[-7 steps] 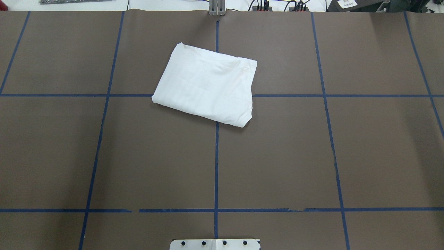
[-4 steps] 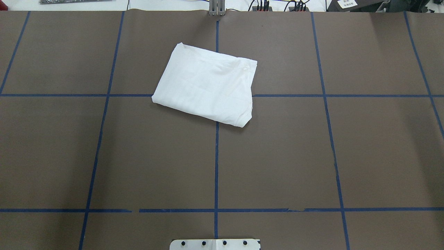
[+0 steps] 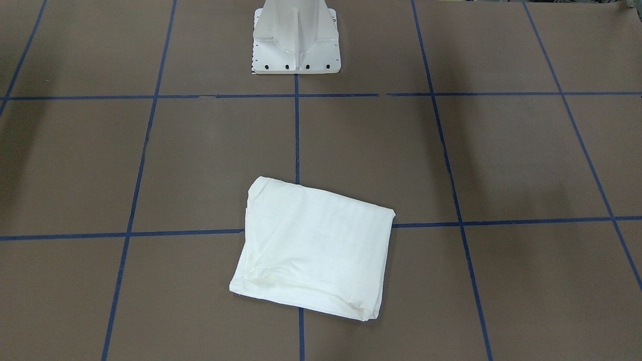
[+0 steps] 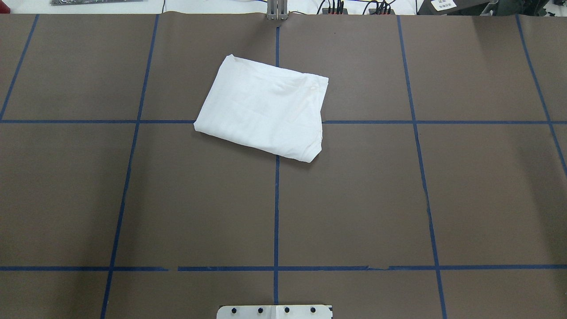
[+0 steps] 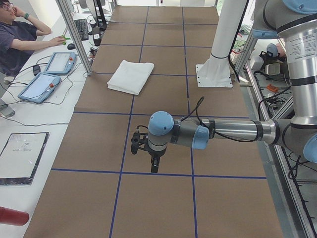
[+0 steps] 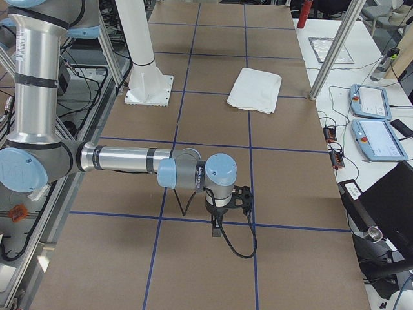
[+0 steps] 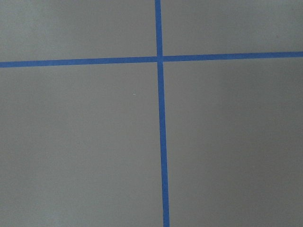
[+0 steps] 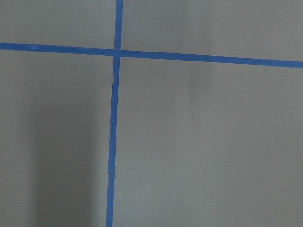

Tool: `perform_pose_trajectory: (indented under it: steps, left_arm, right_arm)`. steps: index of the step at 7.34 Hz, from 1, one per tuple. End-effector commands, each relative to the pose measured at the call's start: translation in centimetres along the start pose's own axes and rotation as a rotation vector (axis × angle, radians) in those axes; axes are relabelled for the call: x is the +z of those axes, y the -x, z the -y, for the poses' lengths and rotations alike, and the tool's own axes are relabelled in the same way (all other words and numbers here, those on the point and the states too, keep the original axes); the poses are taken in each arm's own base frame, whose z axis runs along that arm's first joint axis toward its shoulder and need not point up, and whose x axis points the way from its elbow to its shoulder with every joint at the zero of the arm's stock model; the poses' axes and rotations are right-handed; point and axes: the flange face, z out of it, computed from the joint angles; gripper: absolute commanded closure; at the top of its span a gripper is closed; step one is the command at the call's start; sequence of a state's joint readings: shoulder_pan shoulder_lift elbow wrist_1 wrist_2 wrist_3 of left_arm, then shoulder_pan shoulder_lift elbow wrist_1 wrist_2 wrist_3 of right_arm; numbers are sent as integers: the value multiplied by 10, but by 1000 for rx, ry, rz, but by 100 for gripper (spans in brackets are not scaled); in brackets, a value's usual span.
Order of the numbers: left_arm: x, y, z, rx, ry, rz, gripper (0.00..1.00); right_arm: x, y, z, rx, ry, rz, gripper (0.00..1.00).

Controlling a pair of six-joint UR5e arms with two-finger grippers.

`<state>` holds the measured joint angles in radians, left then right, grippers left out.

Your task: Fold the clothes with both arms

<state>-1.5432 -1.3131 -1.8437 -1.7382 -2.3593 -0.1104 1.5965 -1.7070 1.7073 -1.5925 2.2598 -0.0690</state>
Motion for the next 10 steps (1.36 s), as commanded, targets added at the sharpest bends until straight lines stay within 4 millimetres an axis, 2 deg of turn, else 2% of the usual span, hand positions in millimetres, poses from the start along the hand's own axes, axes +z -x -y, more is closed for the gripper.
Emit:
perform_pose_trajectory:
  steps: [1,6,8,10]
  left_arm:
    - [-2,-2,0,3,-3,0,0]
    - [2,2,-1,-2,3,-1,0]
    - [3,2,-1,-3,5,-4,0]
    - [3,2,-1,0,4,-4,0]
  right_arm:
    - [0,1,1,3,2,0,0]
    - [0,3,2,7,1,10,0]
    - [7,-3,2,6,13,5,0]
    - [5,-2,6,-39,-34,-6,0]
